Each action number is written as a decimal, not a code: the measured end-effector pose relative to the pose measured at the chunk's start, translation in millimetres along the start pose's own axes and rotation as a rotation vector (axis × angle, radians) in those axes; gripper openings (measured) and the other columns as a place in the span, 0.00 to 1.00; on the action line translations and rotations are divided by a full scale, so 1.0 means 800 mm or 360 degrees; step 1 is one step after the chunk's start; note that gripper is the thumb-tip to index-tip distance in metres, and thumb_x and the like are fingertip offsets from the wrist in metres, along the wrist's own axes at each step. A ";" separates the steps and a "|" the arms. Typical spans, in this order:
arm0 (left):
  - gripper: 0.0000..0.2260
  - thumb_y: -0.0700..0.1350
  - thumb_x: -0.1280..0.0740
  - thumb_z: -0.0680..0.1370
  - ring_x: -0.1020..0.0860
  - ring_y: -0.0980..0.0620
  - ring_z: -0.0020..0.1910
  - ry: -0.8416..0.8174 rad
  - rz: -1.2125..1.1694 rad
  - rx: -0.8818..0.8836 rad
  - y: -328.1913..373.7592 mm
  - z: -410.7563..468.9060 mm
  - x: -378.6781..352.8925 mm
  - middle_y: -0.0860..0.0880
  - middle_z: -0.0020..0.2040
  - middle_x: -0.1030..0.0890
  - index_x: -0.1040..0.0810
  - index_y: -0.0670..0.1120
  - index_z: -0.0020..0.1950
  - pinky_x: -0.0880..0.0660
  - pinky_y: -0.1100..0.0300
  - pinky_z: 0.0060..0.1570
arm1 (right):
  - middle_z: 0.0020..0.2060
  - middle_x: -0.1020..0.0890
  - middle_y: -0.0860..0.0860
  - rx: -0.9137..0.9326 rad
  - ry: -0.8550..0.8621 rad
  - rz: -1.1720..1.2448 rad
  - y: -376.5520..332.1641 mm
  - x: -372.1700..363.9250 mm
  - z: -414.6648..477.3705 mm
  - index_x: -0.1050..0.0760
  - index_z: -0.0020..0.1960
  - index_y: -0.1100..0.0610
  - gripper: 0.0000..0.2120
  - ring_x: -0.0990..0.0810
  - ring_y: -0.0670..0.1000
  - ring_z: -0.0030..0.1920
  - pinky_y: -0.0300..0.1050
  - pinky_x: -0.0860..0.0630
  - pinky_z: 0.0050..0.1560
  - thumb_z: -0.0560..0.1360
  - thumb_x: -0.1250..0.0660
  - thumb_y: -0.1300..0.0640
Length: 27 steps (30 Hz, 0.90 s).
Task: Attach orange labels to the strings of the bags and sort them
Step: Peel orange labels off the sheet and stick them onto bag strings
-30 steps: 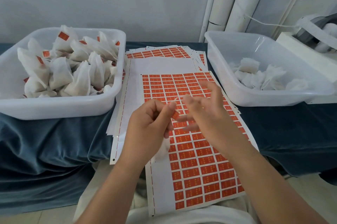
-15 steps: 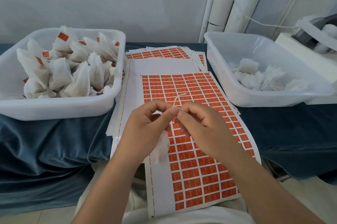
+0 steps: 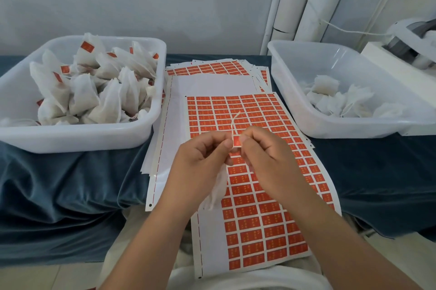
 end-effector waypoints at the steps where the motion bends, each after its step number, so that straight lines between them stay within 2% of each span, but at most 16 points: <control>1: 0.10 0.50 0.33 0.84 0.15 0.57 0.43 -0.0018 -0.0006 0.0006 0.002 0.000 -0.001 0.56 0.41 0.14 0.14 0.59 0.47 0.21 0.71 0.42 | 0.31 0.24 0.45 -0.0003 0.0004 0.0012 0.001 0.001 0.000 0.27 0.39 0.49 0.15 0.26 0.42 0.31 0.33 0.27 0.34 0.84 0.41 0.52; 3: 0.07 0.53 0.31 0.81 0.15 0.59 0.43 -0.0030 -0.0045 0.0005 0.006 0.001 0.000 0.57 0.41 0.13 0.14 0.57 0.48 0.23 0.72 0.40 | 0.31 0.23 0.42 0.0038 0.0001 -0.0006 -0.001 0.002 0.001 0.27 0.40 0.47 0.14 0.24 0.41 0.32 0.30 0.27 0.35 0.84 0.40 0.51; 5: 0.08 0.56 0.30 0.78 0.15 0.57 0.43 0.0029 -0.0052 0.0002 0.008 0.002 0.003 0.56 0.41 0.13 0.14 0.55 0.47 0.21 0.71 0.41 | 0.33 0.21 0.39 0.0082 -0.0036 -0.0054 -0.003 -0.001 0.002 0.26 0.42 0.43 0.13 0.21 0.41 0.35 0.30 0.26 0.37 0.85 0.41 0.48; 7: 0.07 0.53 0.30 0.80 0.15 0.56 0.43 0.0145 -0.0042 0.0012 0.010 0.003 0.013 0.55 0.42 0.13 0.15 0.54 0.46 0.20 0.68 0.43 | 0.36 0.19 0.41 0.0025 -0.0133 -0.0017 -0.001 -0.006 0.003 0.24 0.46 0.41 0.14 0.19 0.43 0.37 0.30 0.24 0.38 0.86 0.45 0.42; 10: 0.07 0.53 0.32 0.83 0.17 0.59 0.37 0.0334 0.0020 -0.0055 0.028 0.013 0.041 0.55 0.39 0.15 0.18 0.53 0.47 0.22 0.69 0.38 | 0.42 0.16 0.44 -0.0100 -0.0275 0.0096 0.006 -0.012 0.003 0.24 0.59 0.38 0.27 0.16 0.46 0.42 0.34 0.21 0.44 0.79 0.56 0.28; 13: 0.09 0.53 0.33 0.85 0.20 0.61 0.32 0.0493 0.0015 -0.0154 0.066 0.042 0.081 0.55 0.36 0.17 0.20 0.50 0.48 0.24 0.70 0.33 | 0.43 0.16 0.44 -0.0088 -0.0348 0.0128 0.009 -0.016 0.003 0.27 0.61 0.33 0.34 0.15 0.47 0.45 0.35 0.20 0.46 0.73 0.61 0.19; 16: 0.11 0.53 0.33 0.84 0.25 0.59 0.30 0.0642 0.0062 -0.0356 0.115 0.086 0.129 0.54 0.33 0.19 0.20 0.49 0.47 0.28 0.65 0.30 | 0.43 0.16 0.43 -0.0047 -0.0370 0.0122 0.012 -0.019 0.001 0.27 0.60 0.30 0.33 0.15 0.46 0.45 0.33 0.20 0.46 0.72 0.62 0.18; 18: 0.08 0.51 0.32 0.84 0.26 0.56 0.31 0.0758 -0.0045 -0.0494 0.150 0.119 0.165 0.54 0.32 0.20 0.20 0.49 0.48 0.29 0.62 0.29 | 0.43 0.16 0.43 -0.0055 -0.0379 0.0108 0.014 -0.021 0.002 0.26 0.60 0.31 0.35 0.16 0.46 0.45 0.33 0.21 0.46 0.72 0.62 0.17; 20: 0.07 0.47 0.33 0.84 0.24 0.54 0.33 0.0870 -0.0221 -0.0590 0.174 0.154 0.205 0.51 0.34 0.20 0.20 0.47 0.49 0.26 0.60 0.34 | 0.43 0.16 0.42 -0.0089 -0.0387 0.0076 0.017 -0.021 0.002 0.25 0.59 0.32 0.36 0.16 0.45 0.46 0.33 0.20 0.45 0.71 0.63 0.18; 22: 0.06 0.45 0.34 0.84 0.22 0.53 0.36 0.0934 -0.0258 -0.0581 0.183 0.187 0.240 0.49 0.36 0.20 0.21 0.46 0.49 0.20 0.58 0.41 | 0.43 0.17 0.41 -0.0089 -0.0385 0.0020 0.018 -0.020 0.003 0.25 0.57 0.32 0.31 0.16 0.44 0.46 0.34 0.21 0.44 0.75 0.61 0.22; 23: 0.06 0.45 0.34 0.83 0.22 0.53 0.37 0.0938 -0.0138 -0.0504 0.181 0.202 0.256 0.49 0.36 0.20 0.20 0.46 0.48 0.17 0.58 0.43 | 0.43 0.17 0.40 -0.0076 -0.0383 -0.0018 0.018 -0.020 0.003 0.25 0.56 0.31 0.27 0.16 0.43 0.46 0.33 0.21 0.43 0.76 0.60 0.25; 24: 0.07 0.46 0.33 0.82 0.22 0.51 0.38 0.0919 0.0111 -0.0366 0.174 0.215 0.270 0.50 0.35 0.20 0.19 0.46 0.46 0.17 0.60 0.40 | 0.43 0.17 0.38 -0.0059 -0.0381 -0.0070 0.018 -0.018 0.002 0.25 0.54 0.29 0.24 0.17 0.42 0.46 0.33 0.22 0.42 0.77 0.58 0.26; 26: 0.11 0.48 0.33 0.77 0.21 0.50 0.37 0.0817 0.0732 0.0013 0.146 0.225 0.291 0.51 0.31 0.17 0.17 0.42 0.43 0.27 0.66 0.25 | 0.43 0.18 0.32 -0.0018 -0.0391 -0.0210 0.016 -0.016 0.001 0.26 0.51 0.26 0.16 0.18 0.37 0.48 0.30 0.24 0.41 0.78 0.53 0.28; 27: 0.13 0.48 0.34 0.76 0.19 0.51 0.36 0.0805 0.0943 0.0131 0.132 0.223 0.301 0.52 0.31 0.15 0.16 0.39 0.44 0.31 0.68 0.22 | 0.44 0.19 0.29 0.0002 -0.0406 -0.0285 0.016 -0.015 0.001 0.27 0.49 0.25 0.13 0.19 0.35 0.48 0.30 0.26 0.41 0.79 0.49 0.28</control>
Point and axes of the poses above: each hand's wrist, its own z-axis towards the middle knuckle, its own x-axis out of the back of the hand, y = z × x, the point moved 6 cm from there along z, towards the middle knuckle
